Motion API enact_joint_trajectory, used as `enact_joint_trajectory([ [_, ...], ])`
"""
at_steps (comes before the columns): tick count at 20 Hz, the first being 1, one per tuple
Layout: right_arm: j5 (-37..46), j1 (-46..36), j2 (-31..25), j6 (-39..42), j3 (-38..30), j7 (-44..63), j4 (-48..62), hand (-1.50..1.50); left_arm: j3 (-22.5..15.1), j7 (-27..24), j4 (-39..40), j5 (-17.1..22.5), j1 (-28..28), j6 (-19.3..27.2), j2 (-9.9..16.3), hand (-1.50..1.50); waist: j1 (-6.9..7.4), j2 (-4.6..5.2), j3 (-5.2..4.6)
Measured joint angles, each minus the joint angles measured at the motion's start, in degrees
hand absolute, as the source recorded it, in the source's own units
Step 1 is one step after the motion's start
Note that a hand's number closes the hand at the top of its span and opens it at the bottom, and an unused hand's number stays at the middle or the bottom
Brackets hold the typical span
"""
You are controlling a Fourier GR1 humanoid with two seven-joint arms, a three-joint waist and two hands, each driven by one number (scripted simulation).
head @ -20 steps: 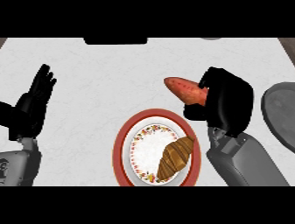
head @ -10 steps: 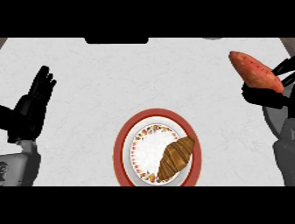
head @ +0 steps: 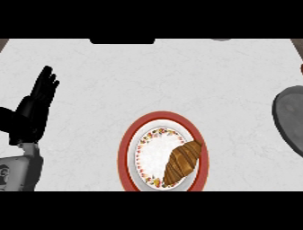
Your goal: Pick the sweet potato from the plate and place it in the pan
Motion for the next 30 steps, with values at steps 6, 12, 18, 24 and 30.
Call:
enact_joint_trajectory([
  [6,-3.17,-2.48,-4.86,-8.03,-6.46,-14.06,20.83,1.50,-0.25,0.22,0.87,-0.09,-1.23,0.07,-0.48,0.00,0.43,0.13,0.03],
  [12,-8.20,-8.29,-7.96,-13.62,-11.79,-28.05,41.50,1.50,0.01,-0.58,3.03,0.19,-2.63,-0.43,-0.55,0.00,0.96,0.34,0.11],
  [18,-16.29,-12.07,-8.81,-4.99,-16.47,-34.98,53.42,-1.50,0.14,-0.62,3.41,0.01,-3.04,-0.53,-0.21,0.00,1.28,0.45,0.18],
  [24,-20.23,-14.61,-9.78,-2.44,-19.41,-44.15,63.37,-1.50,0.12,-0.67,3.57,-0.35,-3.70,-0.08,-0.40,0.00,1.36,0.45,0.16],
  [30,-27.30,-12.92,-8.79,-4.89,-25.33,-55.46,62.68,-1.50,0.77,-0.85,3.28,-0.05,-3.00,-0.14,-0.07,0.00,0.43,0.09,0.08],
])
